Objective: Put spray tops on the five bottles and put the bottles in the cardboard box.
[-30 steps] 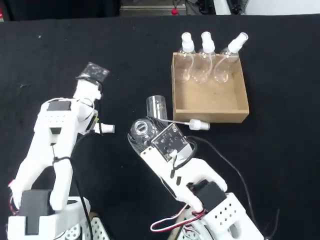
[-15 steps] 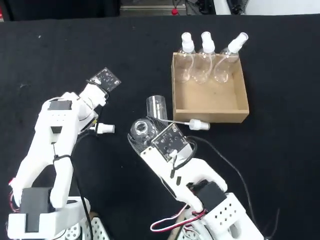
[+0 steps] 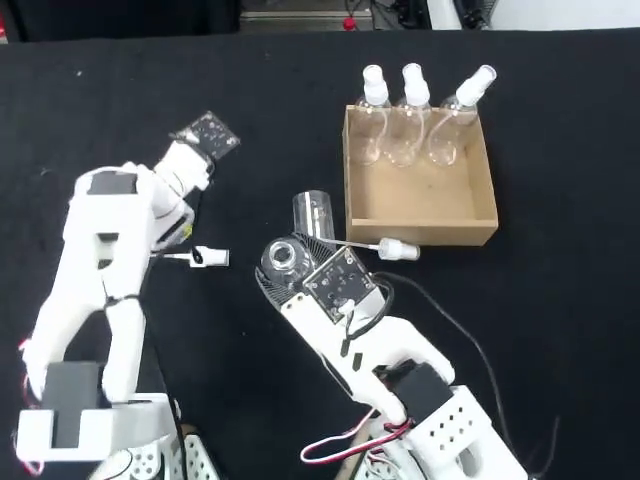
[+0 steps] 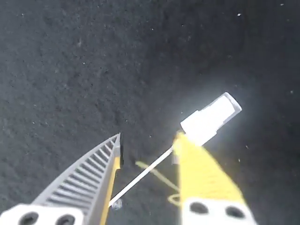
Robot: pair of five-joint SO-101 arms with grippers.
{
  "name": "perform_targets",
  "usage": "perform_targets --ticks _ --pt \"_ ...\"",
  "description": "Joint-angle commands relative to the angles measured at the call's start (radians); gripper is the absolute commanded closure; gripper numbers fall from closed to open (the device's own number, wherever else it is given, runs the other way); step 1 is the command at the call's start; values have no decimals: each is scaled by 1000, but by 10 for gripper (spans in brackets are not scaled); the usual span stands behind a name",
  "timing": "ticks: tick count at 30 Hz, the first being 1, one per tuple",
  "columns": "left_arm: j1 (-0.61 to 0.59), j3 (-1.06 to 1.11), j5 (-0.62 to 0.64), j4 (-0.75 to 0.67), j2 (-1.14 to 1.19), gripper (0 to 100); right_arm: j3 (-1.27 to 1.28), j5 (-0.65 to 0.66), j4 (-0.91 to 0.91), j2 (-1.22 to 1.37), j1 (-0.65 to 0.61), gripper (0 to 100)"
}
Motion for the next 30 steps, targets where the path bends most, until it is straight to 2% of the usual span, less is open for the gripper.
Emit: perform_targets --ticks 1,5,7,15,21,30 --pt "-8 -197 -38 124 86 752 2 -6 -6 -36 -3 988" --pt "-7 -286 -184 218 186 752 1 -6 -6 -36 -3 988" --pt "1 -328 -216 256 230 752 1 -6 -6 -36 -3 988" --pt "-4 -478 -229 262 379 749 2 -6 -6 -36 -3 988" --pt "33 -487 -330 351 454 749 1 -6 -6 -36 -3 988" --pt "70 -489 -336 350 549 751 1 -6 -6 -36 -2 988"
